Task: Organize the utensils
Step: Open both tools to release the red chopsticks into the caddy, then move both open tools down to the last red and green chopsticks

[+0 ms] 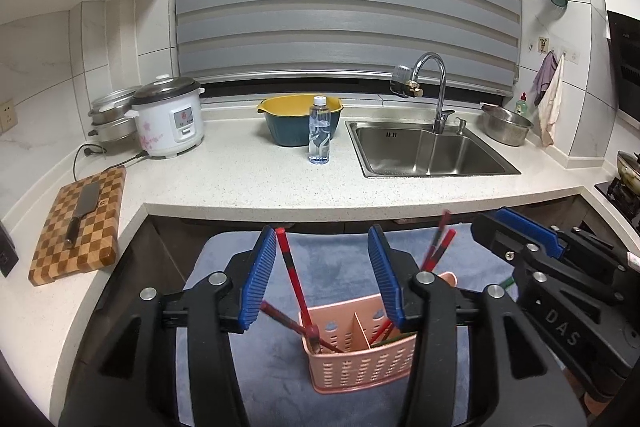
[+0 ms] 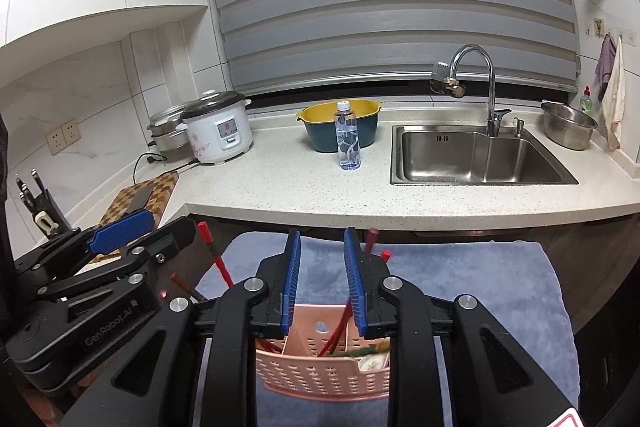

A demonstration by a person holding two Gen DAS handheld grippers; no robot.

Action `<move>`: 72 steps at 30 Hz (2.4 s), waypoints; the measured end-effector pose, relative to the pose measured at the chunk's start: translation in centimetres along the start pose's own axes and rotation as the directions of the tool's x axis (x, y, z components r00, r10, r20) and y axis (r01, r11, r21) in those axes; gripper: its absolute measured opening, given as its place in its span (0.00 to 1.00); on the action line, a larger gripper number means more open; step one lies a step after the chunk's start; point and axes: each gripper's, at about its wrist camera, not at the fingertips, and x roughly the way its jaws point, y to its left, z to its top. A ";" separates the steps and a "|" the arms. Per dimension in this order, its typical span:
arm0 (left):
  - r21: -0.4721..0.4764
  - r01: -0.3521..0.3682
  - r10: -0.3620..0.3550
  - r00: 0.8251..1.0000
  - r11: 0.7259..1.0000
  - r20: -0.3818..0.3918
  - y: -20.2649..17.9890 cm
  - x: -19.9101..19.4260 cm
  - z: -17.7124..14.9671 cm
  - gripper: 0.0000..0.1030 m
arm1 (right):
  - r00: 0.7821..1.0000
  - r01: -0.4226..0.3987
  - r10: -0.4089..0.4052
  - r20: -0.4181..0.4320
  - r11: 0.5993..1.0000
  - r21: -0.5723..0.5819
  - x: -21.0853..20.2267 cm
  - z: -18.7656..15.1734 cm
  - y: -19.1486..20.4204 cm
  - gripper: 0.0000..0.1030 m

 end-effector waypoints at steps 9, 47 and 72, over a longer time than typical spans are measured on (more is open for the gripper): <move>0.008 0.008 -0.008 1.000 1.000 -0.014 -0.7 -1.6 -1.5 0.44 | 1.000 -0.009 0.009 0.006 1.000 0.009 -2.7 -1.4 -0.2 0.22; -0.026 0.038 -0.045 0.942 0.999 -0.333 -3.1 -10.0 -23.9 0.44 | 0.943 0.015 -0.018 -0.333 1.000 -0.011 -13.5 -27.2 -0.4 0.28; -0.003 0.069 -0.064 0.901 0.998 -0.428 -4.6 -12.8 -31.2 0.48 | 0.902 0.008 -0.017 -0.432 1.000 -0.022 -14.1 -35.0 1.5 0.24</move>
